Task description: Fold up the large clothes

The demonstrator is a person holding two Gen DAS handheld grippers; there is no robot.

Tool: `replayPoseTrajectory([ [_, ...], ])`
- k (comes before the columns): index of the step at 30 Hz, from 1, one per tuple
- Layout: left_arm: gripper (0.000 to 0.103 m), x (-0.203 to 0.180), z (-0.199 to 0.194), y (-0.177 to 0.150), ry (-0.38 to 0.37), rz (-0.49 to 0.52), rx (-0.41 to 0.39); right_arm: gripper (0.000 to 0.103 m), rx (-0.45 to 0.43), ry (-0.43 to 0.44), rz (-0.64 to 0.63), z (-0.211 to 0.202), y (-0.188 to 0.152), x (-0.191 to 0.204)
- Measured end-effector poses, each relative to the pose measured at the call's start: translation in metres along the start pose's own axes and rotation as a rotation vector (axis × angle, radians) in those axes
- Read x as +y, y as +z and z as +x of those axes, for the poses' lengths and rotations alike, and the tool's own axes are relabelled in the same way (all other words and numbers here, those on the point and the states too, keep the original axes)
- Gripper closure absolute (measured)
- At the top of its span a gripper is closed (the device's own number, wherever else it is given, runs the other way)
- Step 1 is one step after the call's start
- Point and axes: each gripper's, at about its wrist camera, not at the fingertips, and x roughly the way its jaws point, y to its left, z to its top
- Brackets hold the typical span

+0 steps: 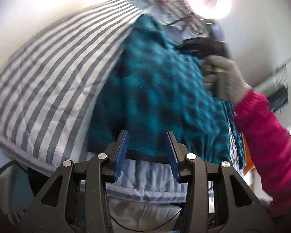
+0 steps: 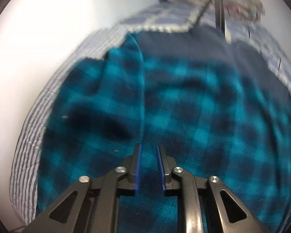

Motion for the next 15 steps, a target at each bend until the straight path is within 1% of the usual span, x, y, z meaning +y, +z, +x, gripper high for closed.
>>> replayPoseTrajectory([
  [2, 0.063, 0.005, 0.011, 0.000, -0.022, -0.033, 0.028, 0.077, -0.047, 0.009, -0.057, -0.016, 0.006, 0.017],
  [3, 0.063, 0.004, 0.016, -0.001, -0.028, -0.038, 0.042, 0.076, -0.060, 0.010, -0.072, -0.021, 0.009, 0.023],
  [5, 0.063, 0.001, 0.025, -0.002, -0.023, -0.035, 0.058, 0.076, -0.079, 0.056, -0.097, -0.029, 0.014, 0.038],
  [6, 0.066, 0.000, 0.028, -0.002, -0.025, -0.037, 0.062, 0.076, -0.080, 0.091, -0.104, -0.031, 0.016, 0.046],
  [7, 0.075, 0.001, 0.030, 0.000, -0.025, -0.039, 0.065, 0.076, -0.077, 0.122, -0.108, -0.030, 0.020, 0.051],
  [8, 0.081, 0.001, 0.032, 0.000, -0.015, -0.040, 0.069, 0.076, -0.071, 0.153, -0.114, -0.027, 0.024, 0.059],
  [9, 0.095, 0.003, 0.036, 0.000, -0.007, -0.043, 0.072, 0.076, -0.064, 0.167, -0.123, -0.025, 0.025, 0.066],
  [12, 0.097, 0.007, 0.036, -0.001, -0.010, -0.068, 0.068, 0.073, -0.045, 0.146, -0.156, -0.008, 0.040, 0.090],
  [15, 0.099, 0.007, 0.031, -0.003, 0.006, -0.050, 0.049, 0.069, -0.034, 0.138, -0.151, 0.009, 0.057, 0.105],
])
